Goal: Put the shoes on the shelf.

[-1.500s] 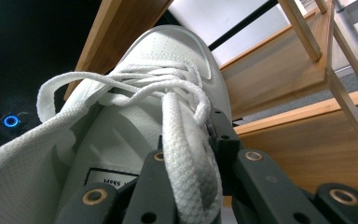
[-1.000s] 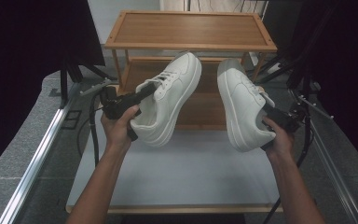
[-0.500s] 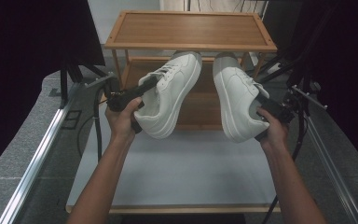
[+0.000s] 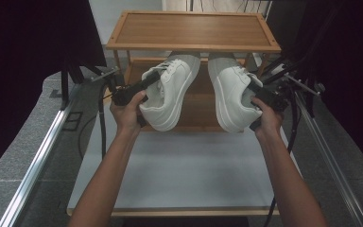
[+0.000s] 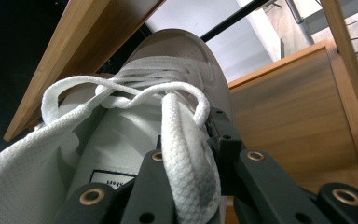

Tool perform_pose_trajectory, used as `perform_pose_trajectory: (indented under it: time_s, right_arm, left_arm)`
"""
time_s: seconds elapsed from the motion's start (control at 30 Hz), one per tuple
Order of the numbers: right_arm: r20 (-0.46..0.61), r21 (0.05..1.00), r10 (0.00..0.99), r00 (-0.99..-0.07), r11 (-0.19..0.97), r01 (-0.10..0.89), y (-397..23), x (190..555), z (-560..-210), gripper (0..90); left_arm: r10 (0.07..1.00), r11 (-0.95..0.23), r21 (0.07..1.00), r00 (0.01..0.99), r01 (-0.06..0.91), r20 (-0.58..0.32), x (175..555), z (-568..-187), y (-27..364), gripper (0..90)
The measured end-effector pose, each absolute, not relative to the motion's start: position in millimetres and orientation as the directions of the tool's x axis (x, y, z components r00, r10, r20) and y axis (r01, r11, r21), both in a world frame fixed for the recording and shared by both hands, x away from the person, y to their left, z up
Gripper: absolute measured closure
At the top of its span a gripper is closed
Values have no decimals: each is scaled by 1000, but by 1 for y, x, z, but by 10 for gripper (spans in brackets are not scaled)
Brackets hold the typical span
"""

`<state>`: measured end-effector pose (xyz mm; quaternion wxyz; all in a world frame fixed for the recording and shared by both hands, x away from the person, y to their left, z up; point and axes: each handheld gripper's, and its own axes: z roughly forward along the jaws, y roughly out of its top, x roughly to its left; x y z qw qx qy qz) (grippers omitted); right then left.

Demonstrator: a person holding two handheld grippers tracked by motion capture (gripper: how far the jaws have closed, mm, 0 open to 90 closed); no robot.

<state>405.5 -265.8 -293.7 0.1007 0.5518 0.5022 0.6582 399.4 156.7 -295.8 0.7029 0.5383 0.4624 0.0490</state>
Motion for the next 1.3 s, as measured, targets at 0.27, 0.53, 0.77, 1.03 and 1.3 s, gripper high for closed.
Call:
perform_pose_trajectory:
  time_s: [0.27,0.53,0.77,1.03,1.3]
  right_arm:
    - [623,771,702,-345,-477,422,-258,418,-289,819]
    - [609,777,723,-325,-462,427,-244,434,-287,819]
    - [602,780,739,-304,-461,424,-235,447,-287,819]
    - [588,787,761,-273,-460,412,-228,460,-290,815]
    - [585,782,777,-232,-463,419,-221,470,-299,787]
  left_arm:
    - [571,420,797,556,434,-604,410,-295,154,814]
    - [602,433,788,511,437,-614,425,-297,147,814]
    - [644,423,795,472,435,-602,439,-296,137,812]
    - [657,434,787,443,440,-610,450,-301,130,810]
    - [673,444,770,397,459,-625,457,-309,119,789]
